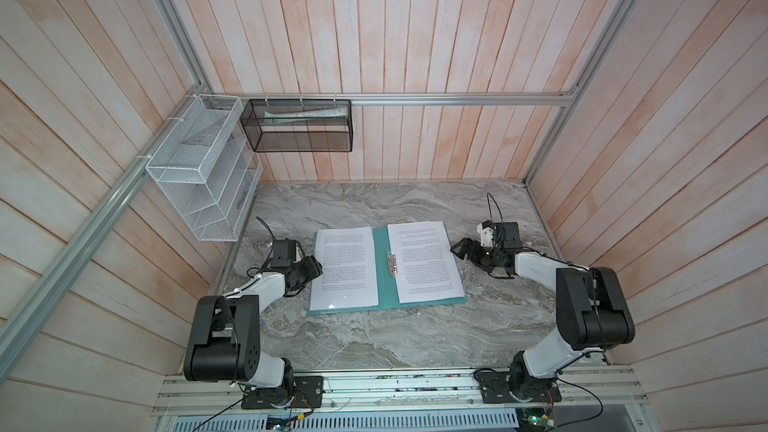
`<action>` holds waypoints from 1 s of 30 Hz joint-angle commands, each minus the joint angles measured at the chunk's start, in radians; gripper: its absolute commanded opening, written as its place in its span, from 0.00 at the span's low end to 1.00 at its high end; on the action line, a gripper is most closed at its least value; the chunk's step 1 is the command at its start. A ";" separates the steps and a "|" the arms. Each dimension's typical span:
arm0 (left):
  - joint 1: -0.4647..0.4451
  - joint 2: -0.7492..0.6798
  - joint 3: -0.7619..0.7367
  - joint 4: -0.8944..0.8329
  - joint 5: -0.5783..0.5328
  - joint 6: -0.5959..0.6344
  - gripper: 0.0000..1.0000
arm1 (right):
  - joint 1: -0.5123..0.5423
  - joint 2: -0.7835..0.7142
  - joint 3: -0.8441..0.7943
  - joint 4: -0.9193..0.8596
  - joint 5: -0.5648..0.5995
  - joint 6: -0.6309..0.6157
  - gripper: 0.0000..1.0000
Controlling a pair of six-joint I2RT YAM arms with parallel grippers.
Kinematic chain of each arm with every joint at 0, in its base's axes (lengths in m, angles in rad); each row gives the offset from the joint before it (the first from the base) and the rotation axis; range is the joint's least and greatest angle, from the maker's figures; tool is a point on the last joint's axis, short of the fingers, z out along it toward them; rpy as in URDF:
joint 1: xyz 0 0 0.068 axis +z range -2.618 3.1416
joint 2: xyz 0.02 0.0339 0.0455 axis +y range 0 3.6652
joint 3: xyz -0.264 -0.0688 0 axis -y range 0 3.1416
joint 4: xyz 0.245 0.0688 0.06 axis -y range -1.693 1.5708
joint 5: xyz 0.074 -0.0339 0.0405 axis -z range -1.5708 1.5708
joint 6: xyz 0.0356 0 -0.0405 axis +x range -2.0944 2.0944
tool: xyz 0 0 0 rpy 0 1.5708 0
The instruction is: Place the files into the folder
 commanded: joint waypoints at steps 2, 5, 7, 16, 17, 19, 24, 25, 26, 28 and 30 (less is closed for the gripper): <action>0.004 0.045 -0.023 -0.012 0.085 -0.012 0.65 | -0.027 0.063 -0.027 0.086 -0.172 0.058 0.92; 0.006 0.056 -0.041 0.000 0.107 -0.014 0.64 | -0.028 0.105 -0.038 0.117 -0.228 0.077 0.90; 0.008 0.048 -0.045 0.006 0.116 -0.012 0.64 | -0.028 0.135 -0.045 0.148 -0.268 0.092 0.89; 0.045 0.004 -0.079 0.089 0.287 -0.011 0.52 | -0.025 0.212 -0.042 0.173 -0.326 0.103 0.87; 0.054 -0.007 -0.086 0.107 0.314 -0.021 0.51 | -0.022 0.213 -0.040 0.171 -0.327 0.103 0.86; 0.068 -0.028 -0.102 0.145 0.362 -0.042 0.48 | -0.021 0.219 -0.039 0.173 -0.328 0.106 0.86; 0.111 -0.081 -0.149 0.211 0.448 -0.091 0.41 | -0.021 0.231 -0.032 0.172 -0.328 0.106 0.85; 0.115 -0.093 -0.154 0.211 0.451 -0.093 0.40 | -0.022 0.231 -0.033 0.172 -0.329 0.106 0.85; 0.118 -0.107 -0.159 0.210 0.454 -0.094 0.40 | -0.020 0.231 -0.034 0.172 -0.326 0.106 0.85; 0.119 -0.129 -0.163 0.193 0.453 -0.093 0.39 | -0.019 0.234 -0.034 0.171 -0.326 0.108 0.84; 0.121 -0.145 -0.162 0.178 0.449 -0.088 0.38 | -0.019 0.240 -0.037 0.183 -0.329 0.116 0.84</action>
